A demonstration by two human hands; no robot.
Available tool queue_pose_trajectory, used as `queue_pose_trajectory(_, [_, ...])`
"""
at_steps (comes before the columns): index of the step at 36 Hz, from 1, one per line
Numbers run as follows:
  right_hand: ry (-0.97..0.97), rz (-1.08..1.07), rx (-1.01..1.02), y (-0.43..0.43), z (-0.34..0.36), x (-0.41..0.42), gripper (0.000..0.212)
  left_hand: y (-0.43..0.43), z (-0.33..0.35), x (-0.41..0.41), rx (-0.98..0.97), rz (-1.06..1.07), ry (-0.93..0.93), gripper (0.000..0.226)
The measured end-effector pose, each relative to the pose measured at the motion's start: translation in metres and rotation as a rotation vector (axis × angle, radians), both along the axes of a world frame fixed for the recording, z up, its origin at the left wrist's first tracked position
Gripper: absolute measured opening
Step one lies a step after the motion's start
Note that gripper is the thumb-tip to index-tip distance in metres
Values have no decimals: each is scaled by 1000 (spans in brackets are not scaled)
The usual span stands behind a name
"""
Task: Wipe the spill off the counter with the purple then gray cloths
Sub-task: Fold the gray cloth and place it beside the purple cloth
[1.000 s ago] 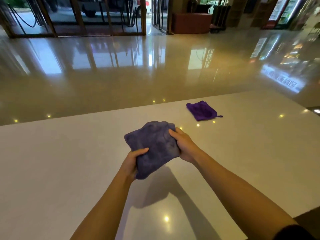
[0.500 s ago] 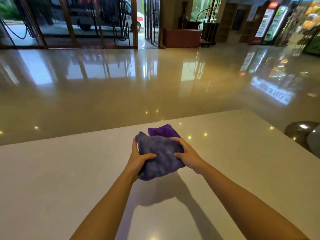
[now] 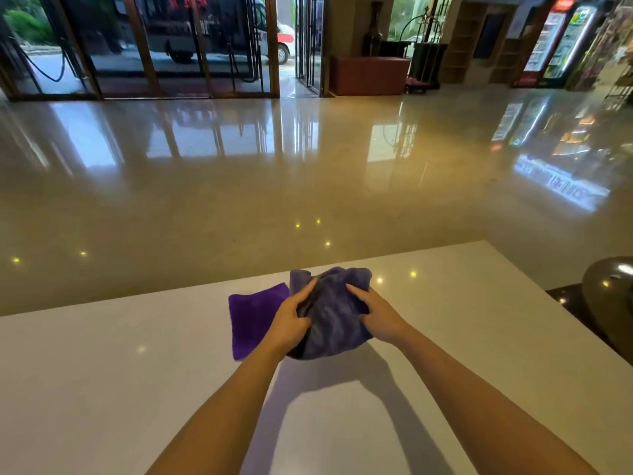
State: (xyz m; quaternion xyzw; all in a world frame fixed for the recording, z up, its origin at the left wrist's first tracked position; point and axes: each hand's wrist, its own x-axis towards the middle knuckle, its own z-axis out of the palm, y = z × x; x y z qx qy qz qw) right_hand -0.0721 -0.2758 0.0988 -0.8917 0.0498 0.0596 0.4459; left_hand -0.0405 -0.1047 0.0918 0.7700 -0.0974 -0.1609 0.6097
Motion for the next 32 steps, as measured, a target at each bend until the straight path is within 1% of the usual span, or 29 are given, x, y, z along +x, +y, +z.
queue_pose_trajectory(1, [7, 4, -17, -5, -3, 8, 57, -5, -4, 7, 65, -24, -36, 35])
queue_pose_trajectory(2, [23, 5, -44, -10, -8, 16, 59, -10, -5, 13, 112, -61, -81, 42])
queue_pose_trajectory(4, [32, 10, -89, -20, -16, 33, 62, -19, -11, 26, 153, -73, -127, 51])
queue_pose_trajectory(7, [55, -8, -50, -29, -30, 52, 58, -28, -25, 47, 164, -32, -101, 49])
queue_pose_trajectory(10, [41, 18, -61, -39, -53, 68, 56, -36, -42, 65, 258, -41, -80, 60])
queue_pose_trajectory(11, [41, 28, -124, -41, -60, 72, 54, -38, -48, 70, 291, -40, -78, 62])
queue_pose_trajectory(12, [64, 11, -142, -43, -65, 74, 45, -40, -54, 73, 324, -41, -66, 66])
queue_pose_trajectory(14, [43, 4, -244, -47, -77, 79, 28, -45, -66, 80, 369, -41, -18, 73])
queue_pose_trajectory(15, [69, 20, -263, -49, -79, 81, 29, -46, -71, 80, 388, -39, -1, 74])
queue_pose_trajectory(16, [122, 22, -214, -51, -84, 86, 40, -49, -78, 84, 402, -33, 6, 75])
queue_pose_trajectory(17, [136, 35, -231, -54, -91, 88, 53, -51, -82, 84, 419, -30, 4, 74])
queue_pose_trajectory(18, [150, 31, -233, -57, -94, 90, 61, -54, -87, 85, 430, -22, -16, 71])
queue_pose_trajectory(19, [156, 44, -258, -59, -97, 91, 63, -57, -92, 86, 438, -7, -44, 67])
queue_pose_trajectory(20, [161, 32, -263, -62, -102, 93, 63, -60, -97, 89, 438, 18, -77, 62])
queue_pose_trajectory(21, [154, 36, -277, -63, -104, 93, 58, -62, -99, 88, 436, 47, -92, 58])
queue_pose_trajectory(22, [135, 37, -271, -63, -107, 93, 49, -64, -101, 89, 438, 76, -99, 56])
queue_pose_trajectory(23, [90, 37, -305, -64, -107, 92, 40, -64, -103, 89, 481, 92, -109, 61])
queue_pose_trajectory(24, [35, 23, -377, -65, -108, 90, 38, -63, -106, 88, 575, 89, -128, 71])
queue_pose_trajectory(25, [11, 8, -419, -67, -109, 89, 41, -62, -109, 88, 714, 72, -151, 81])
queue_pose_trajectory(26, [32, -21, -419, -68, -110, 88, 44, -61, -112, 88, 852, 59, -203, 86])
queue_pose_trajectory(28, [196, -89, -362, -71, -114, 87, 50, -57, -114, 87, 1030, 27, -283, 83])
queue_pose_trajectory(30, [258, -67, -460, -74, -116, 84, 51, -55, -117, 85, 1116, -21, -315, 73])
queue_pose_trajectory(32, [306, -40, -530, -73, -113, 80, 52, -52, -117, 83, 1155, -51, -287, 66])
